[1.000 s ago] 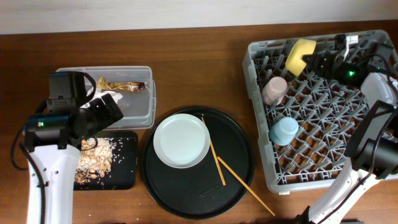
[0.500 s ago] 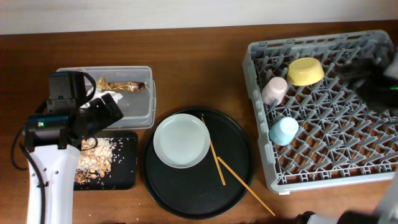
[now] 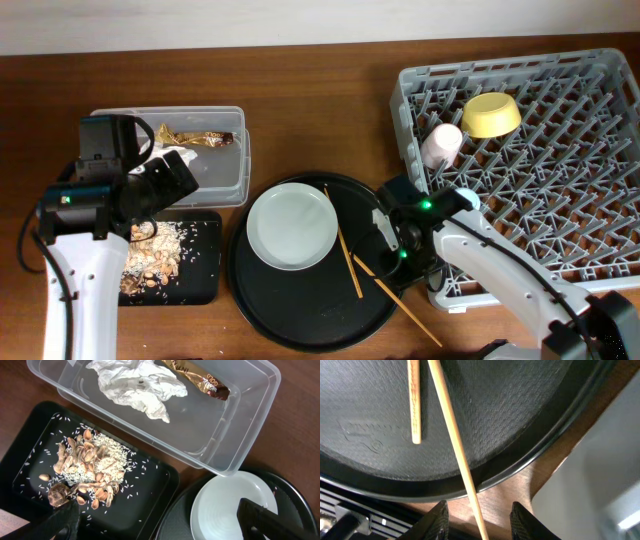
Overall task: Sort waste into correct bins and load items into the dishwasher rack
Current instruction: 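Grasp a wooden chopstick on the tray with the right gripper, then drop the chopstick into the dish rack with the right gripper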
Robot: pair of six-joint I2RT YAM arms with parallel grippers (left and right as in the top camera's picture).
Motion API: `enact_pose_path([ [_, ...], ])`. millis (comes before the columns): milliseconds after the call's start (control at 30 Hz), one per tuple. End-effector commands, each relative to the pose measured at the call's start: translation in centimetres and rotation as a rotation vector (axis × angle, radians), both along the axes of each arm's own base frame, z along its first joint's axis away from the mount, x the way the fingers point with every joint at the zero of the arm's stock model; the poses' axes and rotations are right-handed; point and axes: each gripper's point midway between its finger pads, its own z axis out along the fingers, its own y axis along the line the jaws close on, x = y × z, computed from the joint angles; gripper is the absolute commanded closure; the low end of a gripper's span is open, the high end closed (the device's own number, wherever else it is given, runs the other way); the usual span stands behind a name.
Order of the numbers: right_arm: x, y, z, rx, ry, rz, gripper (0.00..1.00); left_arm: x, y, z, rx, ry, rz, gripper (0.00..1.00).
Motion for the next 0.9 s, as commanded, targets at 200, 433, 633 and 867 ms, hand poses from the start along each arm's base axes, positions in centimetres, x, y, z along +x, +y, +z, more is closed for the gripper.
enact_pose_path([
  [200,-0.3,3.0,-4.1,-0.064,-0.012,0.160,0.59,0.0,0.2,0.1,0.004,-0.004,0.011,0.01],
  [433,0.7,2.5,-5.4,-0.131,-0.039,0.121,0.71,0.0,0.2,0.1,0.004,-0.004,0.011,0.01],
  [633,0.4,4.5,-4.5,-0.033,-0.004,0.110,0.96,0.0,0.2,0.1,0.004,-0.004,0.011,0.01],
  [867,14.2,0.1,11.6,-0.078,-0.422,-0.074,0.96,0.0,0.2,0.1,0.004,-0.004,0.011,0.01],
])
